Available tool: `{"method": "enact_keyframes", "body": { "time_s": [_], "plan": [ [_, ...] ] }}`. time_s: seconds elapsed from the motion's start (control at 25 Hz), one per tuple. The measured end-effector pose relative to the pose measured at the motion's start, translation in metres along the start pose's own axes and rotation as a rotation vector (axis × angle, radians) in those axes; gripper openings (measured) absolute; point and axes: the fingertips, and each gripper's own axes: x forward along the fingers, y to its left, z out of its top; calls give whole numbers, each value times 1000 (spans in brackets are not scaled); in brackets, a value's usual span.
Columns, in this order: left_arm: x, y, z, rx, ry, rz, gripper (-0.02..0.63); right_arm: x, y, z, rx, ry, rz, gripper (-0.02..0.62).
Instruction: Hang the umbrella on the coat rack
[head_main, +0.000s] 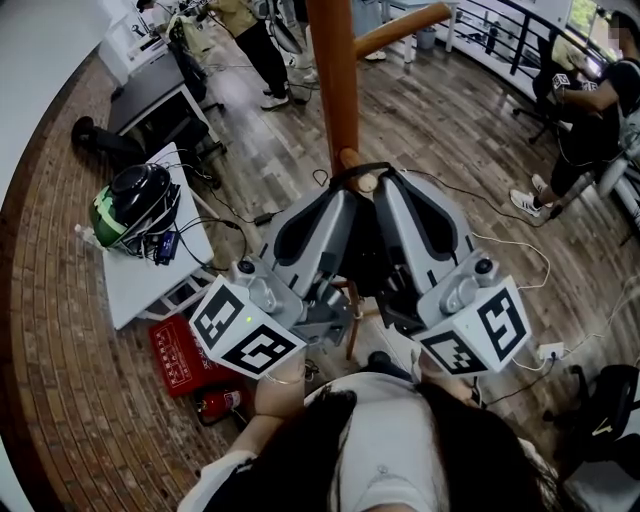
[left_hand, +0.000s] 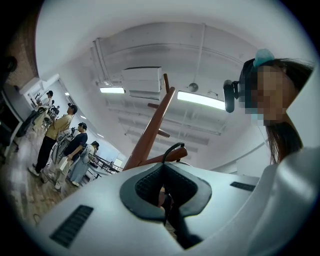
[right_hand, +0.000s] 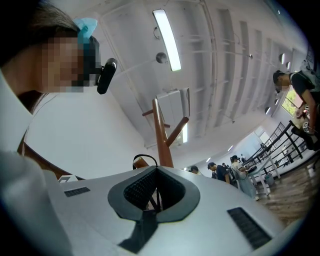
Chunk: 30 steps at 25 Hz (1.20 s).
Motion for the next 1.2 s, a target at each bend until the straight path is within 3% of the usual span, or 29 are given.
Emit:
{"method": "enact_keyframes", "body": {
  "time_s": [1.2],
  "plan": [
    [3,19,-37,-41,64,95,12,-4,-22,-40,42,93,-24,35]
  ]
}}
